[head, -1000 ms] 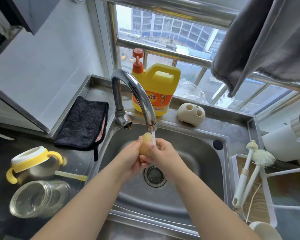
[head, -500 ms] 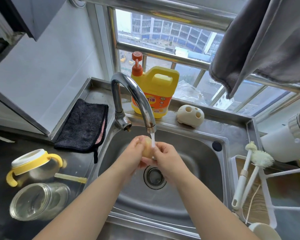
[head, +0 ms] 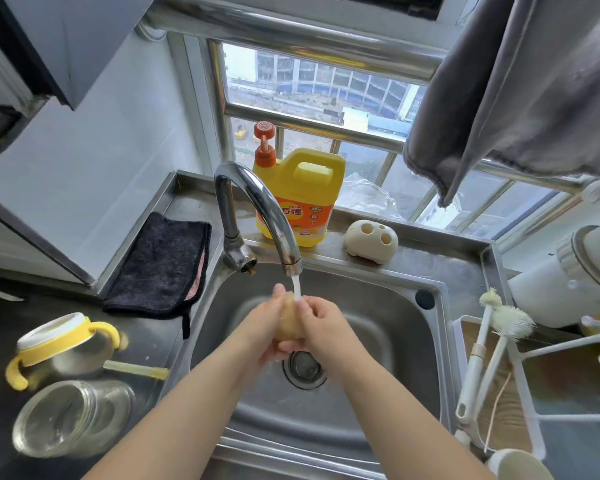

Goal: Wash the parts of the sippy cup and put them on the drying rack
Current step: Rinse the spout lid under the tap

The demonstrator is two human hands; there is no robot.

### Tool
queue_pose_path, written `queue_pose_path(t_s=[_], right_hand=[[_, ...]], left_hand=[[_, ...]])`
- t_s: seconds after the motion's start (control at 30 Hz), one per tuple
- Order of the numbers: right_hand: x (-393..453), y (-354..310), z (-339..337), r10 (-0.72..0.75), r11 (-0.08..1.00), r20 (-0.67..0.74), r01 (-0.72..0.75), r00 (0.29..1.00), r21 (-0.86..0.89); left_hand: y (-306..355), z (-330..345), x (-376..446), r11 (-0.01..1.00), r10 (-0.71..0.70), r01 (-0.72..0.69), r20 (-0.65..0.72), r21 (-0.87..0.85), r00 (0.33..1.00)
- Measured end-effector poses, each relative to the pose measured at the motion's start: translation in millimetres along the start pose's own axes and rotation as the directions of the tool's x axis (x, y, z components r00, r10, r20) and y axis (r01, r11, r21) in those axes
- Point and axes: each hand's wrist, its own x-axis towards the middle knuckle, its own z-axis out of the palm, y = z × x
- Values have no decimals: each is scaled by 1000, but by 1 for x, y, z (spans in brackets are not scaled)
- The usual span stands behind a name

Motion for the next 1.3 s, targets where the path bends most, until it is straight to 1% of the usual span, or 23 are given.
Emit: queue_pose_path(t_s=[0.07,0.13,0.23,0.33,0.4,0.47,0.5,0.53,0.6,0.67,0.7,0.73,0.8,0.93,1.0,1.07,1.13,1.17,1.2,1.23,1.3], right_hand=[[-5,3,1,-37,999,67,34,997,39],[-6,5,2,-83,996,57,81,995,26],[-5,4,5,-124,992,-5,124,992,1],[-1,0,6,-128,990,-116,120,985,-75],[3,-2,6,-112,990,-194,93,975,-106],[5,-1,7,-75,996,-252,59,965,-71],[4,0,7,-53,998,-260,47,964,-32],[3,0,8,-40,999,-244,43,969,6],[1,3,5,-49,996,-143,60,989,73],[-4,5,3,-97,984,-4,97,995,150],[-6,6,3,-124,981,22,119,992,155],[-6,6,2,-137,981,1,136,991,135],[-3,7,1,-140,985,-103,149,985,85],[4,5,3,-118,993,-227,116,967,-24],[5,6,3,-105,994,-242,102,965,-24],[3,8,3,-114,993,-159,119,981,26],[-2,10,7,-158,984,-3,158,987,85],[-3,14,9,-178,980,45,172,983,100],[-4,15,11,-186,979,45,182,981,90],[-3,15,12,-183,982,-11,183,983,47],[0,9,10,-188,982,-151,182,971,-51]], left_hand=[[2,-5,3,993,-34,34,0,-113,999],[3,-6,2,983,-36,40,30,-178,999],[3,-1,-1,985,-51,57,42,-162,998],[0,4,-4,990,-83,87,39,-114,996],[-4,8,-5,999,1,-1,0,-48,1000],[-8,8,-5,991,130,-130,-70,0,989],[-9,6,-5,984,177,-176,-91,27,980],[-9,6,-4,977,211,-206,-98,64,972],[-5,3,-3,968,229,-216,-102,128,968],[0,-1,-4,975,196,-187,-69,119,978],[2,-1,-5,979,176,-171,-40,110,984],[3,-1,-5,980,159,-155,-19,122,987],[3,3,-7,977,136,-132,-15,166,991],[-7,6,0,981,170,-170,8,92,985],[-10,4,1,982,180,-181,41,46,983],[-7,3,-1,988,146,-144,37,-52,989],[-3,0,1,986,78,-77,-4,-145,997],[-1,-1,2,985,50,-50,-6,-164,999],[-1,-3,3,984,21,-20,5,-177,1000],[-1,-4,3,982,0,5,26,-190,1000],[-4,-6,3,978,-1,15,69,-209,998]])
